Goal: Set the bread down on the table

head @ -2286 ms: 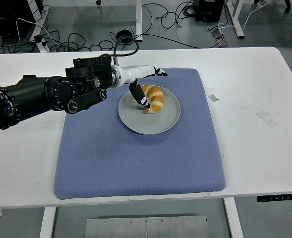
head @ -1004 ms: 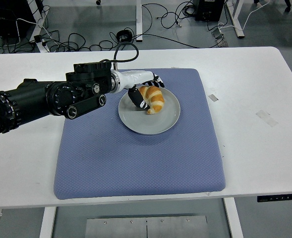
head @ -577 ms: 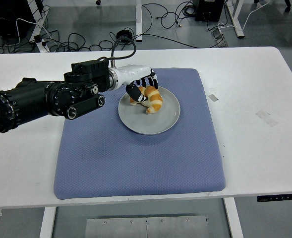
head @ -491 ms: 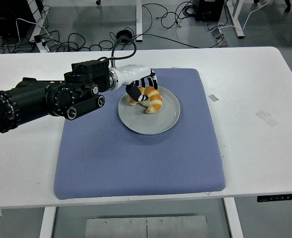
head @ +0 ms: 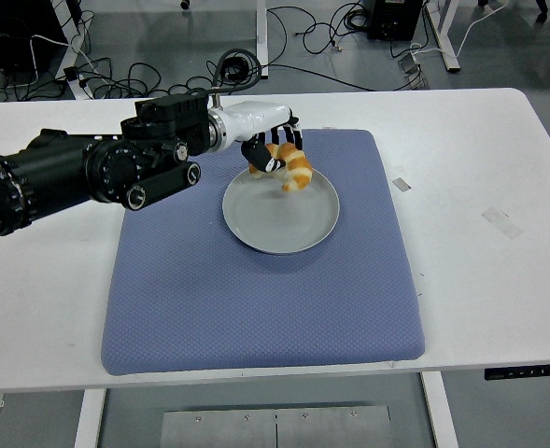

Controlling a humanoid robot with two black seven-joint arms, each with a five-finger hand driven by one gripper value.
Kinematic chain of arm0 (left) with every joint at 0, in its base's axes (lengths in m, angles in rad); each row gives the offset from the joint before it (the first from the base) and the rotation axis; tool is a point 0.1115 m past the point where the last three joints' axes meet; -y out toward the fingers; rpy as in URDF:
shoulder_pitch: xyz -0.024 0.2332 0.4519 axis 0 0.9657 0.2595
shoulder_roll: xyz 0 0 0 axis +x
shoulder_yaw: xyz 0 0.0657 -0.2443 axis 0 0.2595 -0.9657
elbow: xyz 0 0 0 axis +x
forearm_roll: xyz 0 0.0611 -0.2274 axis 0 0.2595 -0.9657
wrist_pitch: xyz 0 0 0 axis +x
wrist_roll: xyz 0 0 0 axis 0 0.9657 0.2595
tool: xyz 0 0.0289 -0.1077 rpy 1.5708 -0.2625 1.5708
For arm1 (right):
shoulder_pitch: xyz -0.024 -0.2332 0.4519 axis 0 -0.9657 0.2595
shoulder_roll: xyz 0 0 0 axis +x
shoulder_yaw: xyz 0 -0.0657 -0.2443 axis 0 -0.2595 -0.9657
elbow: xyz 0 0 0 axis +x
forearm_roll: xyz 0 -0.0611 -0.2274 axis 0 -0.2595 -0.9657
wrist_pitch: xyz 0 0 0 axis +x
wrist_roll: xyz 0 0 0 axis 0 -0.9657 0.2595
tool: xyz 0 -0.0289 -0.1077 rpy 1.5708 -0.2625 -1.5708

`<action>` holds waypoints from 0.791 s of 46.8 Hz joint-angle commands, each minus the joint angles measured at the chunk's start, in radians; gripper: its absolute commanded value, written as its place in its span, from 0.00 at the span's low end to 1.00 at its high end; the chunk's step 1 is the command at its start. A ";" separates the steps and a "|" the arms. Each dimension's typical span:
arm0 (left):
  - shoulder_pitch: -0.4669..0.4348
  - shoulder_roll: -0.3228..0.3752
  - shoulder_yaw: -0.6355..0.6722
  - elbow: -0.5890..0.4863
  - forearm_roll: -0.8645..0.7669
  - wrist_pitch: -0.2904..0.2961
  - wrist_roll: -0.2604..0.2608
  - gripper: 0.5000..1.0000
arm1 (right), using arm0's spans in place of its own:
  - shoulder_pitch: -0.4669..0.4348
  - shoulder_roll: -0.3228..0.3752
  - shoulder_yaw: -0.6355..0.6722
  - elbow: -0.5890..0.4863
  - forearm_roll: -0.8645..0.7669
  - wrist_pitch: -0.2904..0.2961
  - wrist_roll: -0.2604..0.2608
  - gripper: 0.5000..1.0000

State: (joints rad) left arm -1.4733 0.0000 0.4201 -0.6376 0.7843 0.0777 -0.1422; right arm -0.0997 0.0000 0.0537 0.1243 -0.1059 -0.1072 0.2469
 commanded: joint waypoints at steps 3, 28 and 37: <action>-0.019 0.000 0.000 0.039 -0.002 -0.016 -0.002 0.00 | 0.000 0.000 0.000 0.000 0.000 0.000 0.000 1.00; 0.068 0.161 0.003 0.095 -0.005 -0.029 -0.039 0.00 | 0.000 0.000 0.000 0.000 0.000 0.000 0.000 1.00; 0.074 0.189 0.005 0.088 -0.005 -0.029 -0.051 0.00 | 0.000 0.000 0.000 0.000 0.000 0.000 0.000 1.00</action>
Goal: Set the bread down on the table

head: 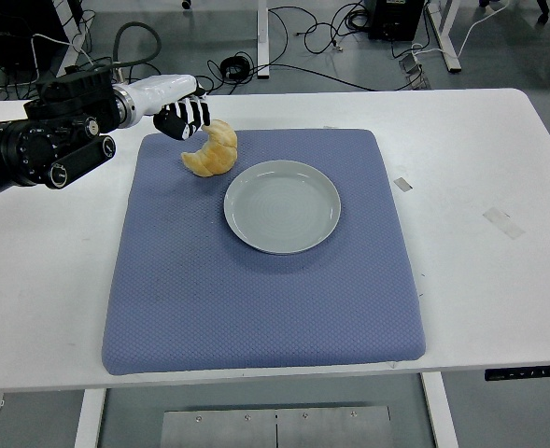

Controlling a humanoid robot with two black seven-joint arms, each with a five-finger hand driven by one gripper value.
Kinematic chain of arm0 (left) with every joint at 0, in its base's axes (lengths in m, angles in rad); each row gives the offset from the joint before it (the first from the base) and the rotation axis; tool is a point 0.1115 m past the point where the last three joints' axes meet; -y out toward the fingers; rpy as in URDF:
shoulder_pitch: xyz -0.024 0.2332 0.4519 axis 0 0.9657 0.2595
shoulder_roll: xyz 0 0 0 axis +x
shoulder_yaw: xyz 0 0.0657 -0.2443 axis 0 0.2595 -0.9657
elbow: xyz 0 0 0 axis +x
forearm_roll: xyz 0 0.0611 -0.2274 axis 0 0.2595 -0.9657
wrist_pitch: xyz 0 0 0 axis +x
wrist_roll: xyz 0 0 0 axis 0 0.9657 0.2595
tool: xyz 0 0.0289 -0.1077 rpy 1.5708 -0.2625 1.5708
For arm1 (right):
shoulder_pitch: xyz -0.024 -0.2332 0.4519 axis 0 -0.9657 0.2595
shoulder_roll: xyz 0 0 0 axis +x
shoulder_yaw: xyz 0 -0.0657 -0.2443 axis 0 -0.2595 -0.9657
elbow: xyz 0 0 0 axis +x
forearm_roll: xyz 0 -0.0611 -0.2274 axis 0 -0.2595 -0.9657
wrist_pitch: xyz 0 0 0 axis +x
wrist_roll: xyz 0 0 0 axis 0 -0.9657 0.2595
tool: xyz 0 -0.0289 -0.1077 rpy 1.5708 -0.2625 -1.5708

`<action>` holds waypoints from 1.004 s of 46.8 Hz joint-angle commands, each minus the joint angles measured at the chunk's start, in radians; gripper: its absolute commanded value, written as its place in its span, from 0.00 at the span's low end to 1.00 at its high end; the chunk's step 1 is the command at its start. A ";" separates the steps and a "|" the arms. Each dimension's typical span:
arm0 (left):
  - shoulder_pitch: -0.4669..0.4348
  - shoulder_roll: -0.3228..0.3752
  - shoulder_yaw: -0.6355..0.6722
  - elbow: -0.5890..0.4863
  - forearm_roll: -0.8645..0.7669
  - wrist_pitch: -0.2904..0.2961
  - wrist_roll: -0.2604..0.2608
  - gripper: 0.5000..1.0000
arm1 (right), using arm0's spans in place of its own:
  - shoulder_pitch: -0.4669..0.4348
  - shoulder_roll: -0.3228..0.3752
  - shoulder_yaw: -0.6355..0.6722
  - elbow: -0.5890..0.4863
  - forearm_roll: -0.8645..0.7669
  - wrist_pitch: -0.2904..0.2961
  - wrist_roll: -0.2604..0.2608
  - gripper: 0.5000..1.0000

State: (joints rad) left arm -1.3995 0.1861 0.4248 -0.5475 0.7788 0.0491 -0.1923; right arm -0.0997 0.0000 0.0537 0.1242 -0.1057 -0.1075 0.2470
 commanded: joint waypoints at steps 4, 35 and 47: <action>-0.001 0.003 -0.003 -0.005 0.000 0.000 -0.001 0.00 | 0.000 0.000 0.000 0.000 0.000 0.000 0.000 1.00; -0.013 -0.005 -0.004 -0.006 -0.015 -0.001 0.001 0.00 | 0.000 0.000 0.000 0.000 0.000 0.000 0.000 1.00; -0.030 0.003 -0.004 -0.020 -0.015 -0.006 0.001 0.00 | 0.000 0.000 0.000 0.000 0.000 0.000 0.000 1.00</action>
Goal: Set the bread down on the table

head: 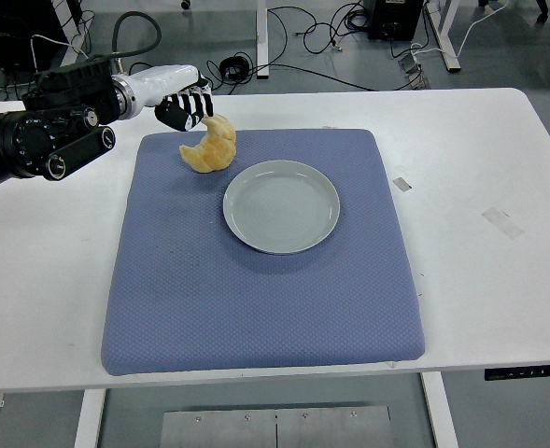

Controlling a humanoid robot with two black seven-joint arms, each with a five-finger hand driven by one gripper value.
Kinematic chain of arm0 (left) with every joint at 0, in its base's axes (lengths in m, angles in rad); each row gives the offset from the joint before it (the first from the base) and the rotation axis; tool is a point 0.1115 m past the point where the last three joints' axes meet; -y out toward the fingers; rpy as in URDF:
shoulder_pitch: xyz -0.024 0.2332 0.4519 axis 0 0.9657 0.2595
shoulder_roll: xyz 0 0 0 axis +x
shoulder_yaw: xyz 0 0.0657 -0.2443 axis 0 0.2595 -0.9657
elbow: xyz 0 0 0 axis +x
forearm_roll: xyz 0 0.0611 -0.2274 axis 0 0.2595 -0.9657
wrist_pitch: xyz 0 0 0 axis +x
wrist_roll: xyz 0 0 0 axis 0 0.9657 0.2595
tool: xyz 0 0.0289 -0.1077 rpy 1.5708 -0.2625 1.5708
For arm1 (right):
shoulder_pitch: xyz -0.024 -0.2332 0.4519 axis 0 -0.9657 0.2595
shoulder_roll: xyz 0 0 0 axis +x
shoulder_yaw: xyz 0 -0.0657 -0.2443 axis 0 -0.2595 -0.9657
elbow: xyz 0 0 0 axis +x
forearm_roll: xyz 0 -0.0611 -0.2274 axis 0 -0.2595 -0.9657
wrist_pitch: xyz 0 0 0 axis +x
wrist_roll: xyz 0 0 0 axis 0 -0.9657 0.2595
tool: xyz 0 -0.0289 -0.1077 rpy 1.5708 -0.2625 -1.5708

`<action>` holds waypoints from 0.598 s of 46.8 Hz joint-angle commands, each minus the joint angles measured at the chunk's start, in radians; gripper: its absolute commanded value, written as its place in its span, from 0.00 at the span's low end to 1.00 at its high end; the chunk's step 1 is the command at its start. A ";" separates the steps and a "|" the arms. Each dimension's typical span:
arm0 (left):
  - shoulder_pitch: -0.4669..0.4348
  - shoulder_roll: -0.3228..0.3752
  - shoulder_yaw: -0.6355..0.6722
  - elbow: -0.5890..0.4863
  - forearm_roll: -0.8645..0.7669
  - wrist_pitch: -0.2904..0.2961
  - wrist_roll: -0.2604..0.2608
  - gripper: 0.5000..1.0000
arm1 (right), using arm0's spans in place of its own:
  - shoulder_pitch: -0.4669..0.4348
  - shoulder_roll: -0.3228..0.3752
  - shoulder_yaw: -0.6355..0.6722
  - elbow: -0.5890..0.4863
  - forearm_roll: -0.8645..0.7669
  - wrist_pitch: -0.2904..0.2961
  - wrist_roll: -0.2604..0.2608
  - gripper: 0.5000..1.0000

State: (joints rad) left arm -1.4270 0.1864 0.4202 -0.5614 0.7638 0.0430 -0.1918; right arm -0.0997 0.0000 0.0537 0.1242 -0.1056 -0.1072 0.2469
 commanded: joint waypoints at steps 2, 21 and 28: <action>-0.006 0.004 0.000 -0.006 0.000 0.000 0.000 0.00 | 0.000 0.000 0.000 0.000 0.000 0.000 0.000 1.00; -0.010 0.010 0.000 -0.022 0.000 0.000 0.008 0.00 | 0.000 0.000 0.000 0.000 0.001 0.000 0.000 1.00; -0.012 0.011 -0.001 -0.022 -0.034 -0.009 0.005 0.65 | 0.000 0.000 0.000 0.000 0.001 0.000 0.000 1.00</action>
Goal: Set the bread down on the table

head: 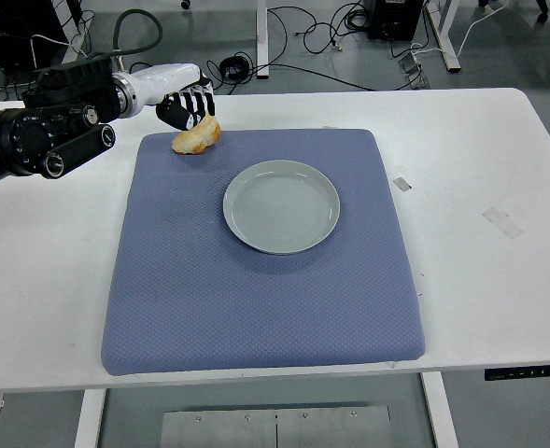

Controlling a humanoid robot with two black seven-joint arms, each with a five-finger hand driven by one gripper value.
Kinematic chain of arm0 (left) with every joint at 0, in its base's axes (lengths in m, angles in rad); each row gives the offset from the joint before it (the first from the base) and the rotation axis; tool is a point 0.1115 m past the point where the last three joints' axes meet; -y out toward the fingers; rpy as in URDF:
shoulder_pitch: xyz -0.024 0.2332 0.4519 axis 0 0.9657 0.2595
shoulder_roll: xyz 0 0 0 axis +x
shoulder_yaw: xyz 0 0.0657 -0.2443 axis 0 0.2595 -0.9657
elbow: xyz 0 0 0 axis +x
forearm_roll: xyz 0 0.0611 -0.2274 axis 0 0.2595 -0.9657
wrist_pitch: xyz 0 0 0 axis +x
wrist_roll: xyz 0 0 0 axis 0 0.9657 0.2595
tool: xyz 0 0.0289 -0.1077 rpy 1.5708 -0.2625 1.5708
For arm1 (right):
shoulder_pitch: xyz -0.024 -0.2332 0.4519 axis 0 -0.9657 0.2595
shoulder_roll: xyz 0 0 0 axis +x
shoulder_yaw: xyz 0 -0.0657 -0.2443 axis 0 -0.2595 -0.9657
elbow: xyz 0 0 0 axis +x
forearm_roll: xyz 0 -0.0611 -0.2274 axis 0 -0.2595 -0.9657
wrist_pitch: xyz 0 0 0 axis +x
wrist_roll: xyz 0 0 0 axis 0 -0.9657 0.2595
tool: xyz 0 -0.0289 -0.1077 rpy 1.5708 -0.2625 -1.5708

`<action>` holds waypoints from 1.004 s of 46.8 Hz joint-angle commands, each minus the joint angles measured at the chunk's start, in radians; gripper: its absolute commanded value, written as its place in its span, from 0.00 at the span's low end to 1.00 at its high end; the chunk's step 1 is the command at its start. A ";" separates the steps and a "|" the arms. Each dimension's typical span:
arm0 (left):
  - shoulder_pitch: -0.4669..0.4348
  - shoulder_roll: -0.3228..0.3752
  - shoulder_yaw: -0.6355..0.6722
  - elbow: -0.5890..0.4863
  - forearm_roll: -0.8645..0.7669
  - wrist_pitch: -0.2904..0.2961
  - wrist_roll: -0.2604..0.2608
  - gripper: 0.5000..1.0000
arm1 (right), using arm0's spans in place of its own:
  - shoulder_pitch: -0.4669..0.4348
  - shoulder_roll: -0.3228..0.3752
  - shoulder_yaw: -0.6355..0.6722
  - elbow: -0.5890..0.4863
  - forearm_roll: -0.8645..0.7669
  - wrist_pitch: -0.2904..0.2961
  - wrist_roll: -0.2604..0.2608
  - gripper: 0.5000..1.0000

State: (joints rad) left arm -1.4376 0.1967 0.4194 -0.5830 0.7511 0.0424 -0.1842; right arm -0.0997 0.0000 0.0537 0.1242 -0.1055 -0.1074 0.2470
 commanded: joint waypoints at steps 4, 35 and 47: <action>-0.001 0.009 -0.007 0.000 -0.074 -0.027 -0.008 0.86 | 0.000 0.000 0.000 0.000 0.000 0.000 0.000 1.00; 0.054 0.033 -0.128 0.041 -0.199 0.008 -0.020 0.93 | 0.000 0.000 0.000 0.000 0.000 0.000 0.000 1.00; 0.147 0.029 -0.318 0.101 -0.279 0.014 -0.070 0.93 | 0.000 0.000 0.000 0.000 0.000 0.000 0.000 1.00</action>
State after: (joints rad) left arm -1.3124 0.2302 0.1413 -0.5098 0.4849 0.0571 -0.2384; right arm -0.0997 0.0000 0.0537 0.1242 -0.1056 -0.1075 0.2470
